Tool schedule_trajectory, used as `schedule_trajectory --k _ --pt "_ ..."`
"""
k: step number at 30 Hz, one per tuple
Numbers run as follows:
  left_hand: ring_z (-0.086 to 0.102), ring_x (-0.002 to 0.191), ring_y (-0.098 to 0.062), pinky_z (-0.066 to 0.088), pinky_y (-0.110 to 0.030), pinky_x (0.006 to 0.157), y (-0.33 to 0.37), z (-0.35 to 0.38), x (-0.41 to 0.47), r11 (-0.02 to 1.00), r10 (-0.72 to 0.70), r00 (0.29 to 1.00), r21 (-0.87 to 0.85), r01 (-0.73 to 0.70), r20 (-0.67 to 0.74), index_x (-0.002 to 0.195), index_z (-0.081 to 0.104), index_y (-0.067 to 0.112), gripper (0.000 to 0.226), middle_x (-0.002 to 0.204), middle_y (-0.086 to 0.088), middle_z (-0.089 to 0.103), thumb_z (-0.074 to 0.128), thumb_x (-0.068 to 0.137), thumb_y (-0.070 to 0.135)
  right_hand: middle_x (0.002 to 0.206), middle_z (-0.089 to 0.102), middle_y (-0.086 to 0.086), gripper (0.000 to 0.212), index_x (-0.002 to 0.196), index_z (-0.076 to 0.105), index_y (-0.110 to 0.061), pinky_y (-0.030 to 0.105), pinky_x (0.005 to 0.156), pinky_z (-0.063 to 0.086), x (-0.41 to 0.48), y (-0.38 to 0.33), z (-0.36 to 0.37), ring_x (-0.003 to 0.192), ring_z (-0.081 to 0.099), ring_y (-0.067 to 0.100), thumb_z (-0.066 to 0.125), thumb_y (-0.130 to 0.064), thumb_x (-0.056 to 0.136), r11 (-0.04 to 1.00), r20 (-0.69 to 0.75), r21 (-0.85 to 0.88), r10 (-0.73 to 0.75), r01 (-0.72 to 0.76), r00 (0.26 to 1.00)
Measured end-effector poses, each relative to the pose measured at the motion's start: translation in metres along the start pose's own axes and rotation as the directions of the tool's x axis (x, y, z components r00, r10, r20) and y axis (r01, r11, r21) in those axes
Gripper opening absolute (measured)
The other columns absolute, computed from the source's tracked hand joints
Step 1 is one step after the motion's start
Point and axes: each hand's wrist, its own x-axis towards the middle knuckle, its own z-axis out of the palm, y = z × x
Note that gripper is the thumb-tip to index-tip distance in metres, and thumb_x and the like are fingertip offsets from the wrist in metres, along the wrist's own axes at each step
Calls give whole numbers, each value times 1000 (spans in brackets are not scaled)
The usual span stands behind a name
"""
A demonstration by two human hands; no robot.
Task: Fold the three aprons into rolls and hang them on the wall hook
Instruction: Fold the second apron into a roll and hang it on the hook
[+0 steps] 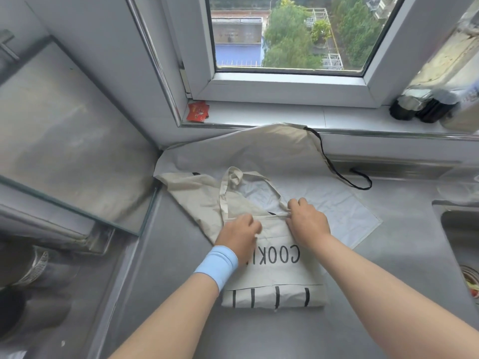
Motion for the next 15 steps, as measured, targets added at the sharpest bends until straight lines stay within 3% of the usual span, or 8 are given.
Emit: schedule_trajectory --k 2,4,6,9,12,15 --pt "51 96 -26 44 -35 72 13 3 -13 1000 -26 985 8 25 170 102 57 21 24 103 -2 51 57 82 34 93 53 9 25 103 56 -12 36 54 40 -8 -4 -5 78 56 32 64 -19 80 999 -90 -38 -35 32 995" --pt "43 109 -23 44 -37 83 17 6 -23 991 -134 960 24 132 247 112 54 25 34 114 0 48 48 86 46 87 54 8 26 97 60 -13 35 51 41 -23 -7 -7 71 56 31 70 -15 73 988 -146 7 -151 154 978" --pt "41 111 -23 42 -37 89 23 6 -29 984 -176 956 34 173 233 115 53 27 38 117 1 47 47 85 50 88 58 3 23 96 61 -18 34 53 43 -46 -11 -7 73 60 28 69 -18 75 948 -90 90 -299 306 950" --pt "40 117 -23 39 -36 96 29 4 -36 985 -174 951 44 168 254 125 50 28 43 126 1 45 50 86 47 86 58 -3 16 94 57 -26 36 56 48 -88 -15 0 71 62 26 51 -33 81 890 -2 162 -431 425 903" --pt "43 117 -23 36 -34 97 34 1 -52 993 -118 975 36 113 186 125 52 29 37 127 3 46 53 88 31 88 53 -2 18 96 54 -24 37 55 46 -111 -10 13 78 59 24 44 -38 89 885 10 156 -446 439 895" --pt "51 102 -26 43 -38 87 41 1 -81 1000 13 994 -18 -11 108 105 62 23 20 107 -1 55 54 88 29 98 52 0 22 102 54 -23 39 64 49 -119 -8 18 93 55 23 44 -40 92 904 22 140 -411 404 911"
